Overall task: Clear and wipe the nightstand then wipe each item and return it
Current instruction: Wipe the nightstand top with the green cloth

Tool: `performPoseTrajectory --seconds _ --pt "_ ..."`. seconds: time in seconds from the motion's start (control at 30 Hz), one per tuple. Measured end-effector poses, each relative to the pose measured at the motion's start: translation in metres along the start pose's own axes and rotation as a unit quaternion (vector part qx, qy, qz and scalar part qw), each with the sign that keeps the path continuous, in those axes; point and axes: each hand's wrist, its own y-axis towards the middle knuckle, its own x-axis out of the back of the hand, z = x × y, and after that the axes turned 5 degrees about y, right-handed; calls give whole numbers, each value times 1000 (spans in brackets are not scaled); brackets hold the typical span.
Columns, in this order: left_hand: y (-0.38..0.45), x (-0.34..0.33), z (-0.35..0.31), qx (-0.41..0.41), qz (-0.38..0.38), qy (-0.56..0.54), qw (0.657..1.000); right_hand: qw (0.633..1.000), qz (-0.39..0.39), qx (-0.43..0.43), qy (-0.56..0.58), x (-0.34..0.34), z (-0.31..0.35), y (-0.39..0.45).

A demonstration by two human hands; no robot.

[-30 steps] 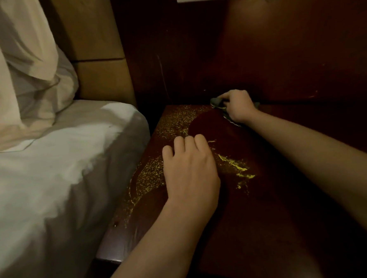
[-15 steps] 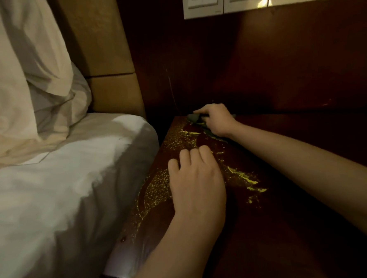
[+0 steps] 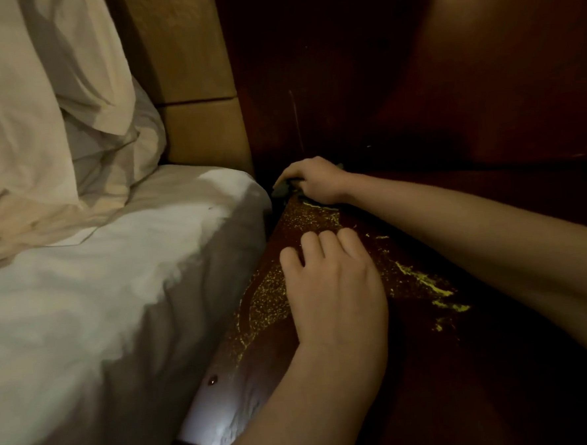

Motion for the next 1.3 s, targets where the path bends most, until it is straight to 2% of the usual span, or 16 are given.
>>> performPoseTrajectory --seconds 0.17,0.4,0.6,0.8,0.9,1.0,1.07,1.2,1.23,1.27,1.3 --pt "0 5 1 -10 29 11 999 997 64 39 34 3 14 -30" --pt "2 0 3 -19 8 4 1000 980 144 85 112 6 34 -61" --pt "4 -8 1 -12 -25 -35 999 992 80 31 98 12 24 -45" --pt "5 -2 4 -19 -33 -37 999 990 78 -7 115 6 28 -48" --pt "8 18 5 21 -57 -90 994 985 105 -15 134 1 39 -56" --pt "-4 45 18 118 -76 -223 965 992 91 -9 86 -11 56 -66" --pt "-20 58 36 148 -61 -292 943 992 69 -11 105 -15 68 -78" --pt "-40 71 88 53 -160 -418 893 992 87 -5 94 -23 86 -98" --pt "-41 70 100 45 -169 -455 873 990 96 0 100 -25 90 -103" --pt "-42 69 112 62 -160 -522 836 989 101 -1 105 -25 94 -109" --pt "-43 71 121 99 -136 -599 783 989 102 -1 110 -25 99 -115"
